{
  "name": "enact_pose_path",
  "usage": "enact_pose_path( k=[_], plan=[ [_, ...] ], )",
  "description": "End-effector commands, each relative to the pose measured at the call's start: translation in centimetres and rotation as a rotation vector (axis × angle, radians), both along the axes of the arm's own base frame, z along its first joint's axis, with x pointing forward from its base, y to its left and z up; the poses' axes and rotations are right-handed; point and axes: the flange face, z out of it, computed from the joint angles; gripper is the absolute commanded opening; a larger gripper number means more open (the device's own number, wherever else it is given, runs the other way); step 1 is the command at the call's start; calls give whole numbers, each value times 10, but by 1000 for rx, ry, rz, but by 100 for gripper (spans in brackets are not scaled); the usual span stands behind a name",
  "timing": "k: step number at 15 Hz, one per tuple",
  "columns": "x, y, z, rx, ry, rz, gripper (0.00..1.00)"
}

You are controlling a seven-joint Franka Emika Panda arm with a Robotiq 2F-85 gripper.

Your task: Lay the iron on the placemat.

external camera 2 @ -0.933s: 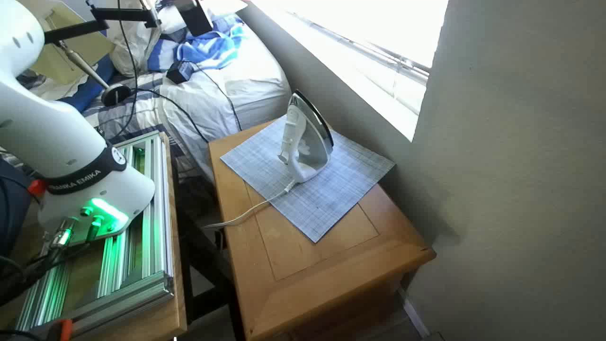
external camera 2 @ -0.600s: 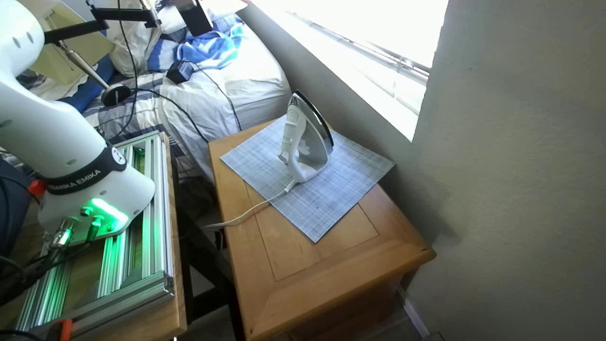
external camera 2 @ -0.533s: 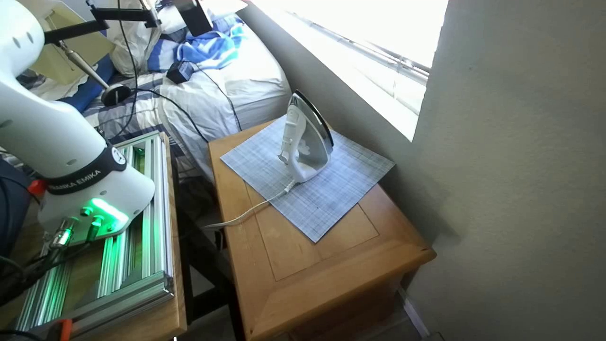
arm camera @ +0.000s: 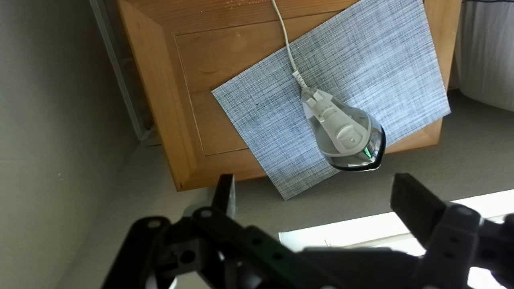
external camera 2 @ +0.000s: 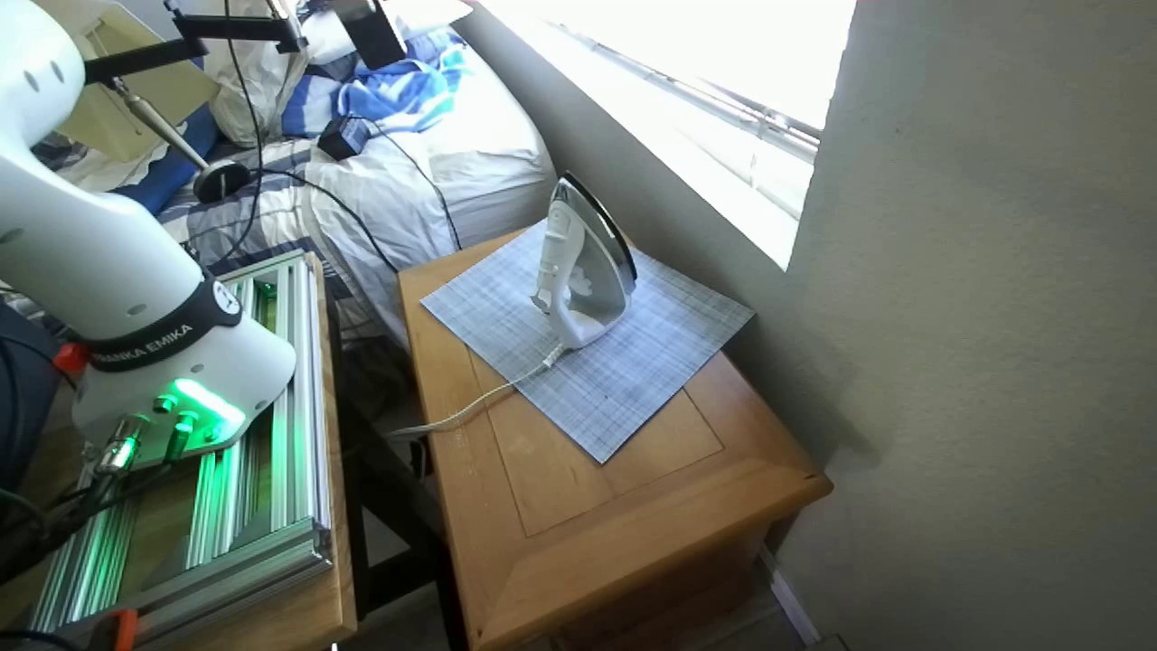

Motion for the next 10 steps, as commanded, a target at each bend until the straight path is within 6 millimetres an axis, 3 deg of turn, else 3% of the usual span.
enact_pose_path(
  k=[1,6,10],
  plan=[
    [6,-2,-18,31,49,80,100],
    [6,3,-65,83,77,350,100],
    [7,19,-112,107,107,509,100]
  ],
)
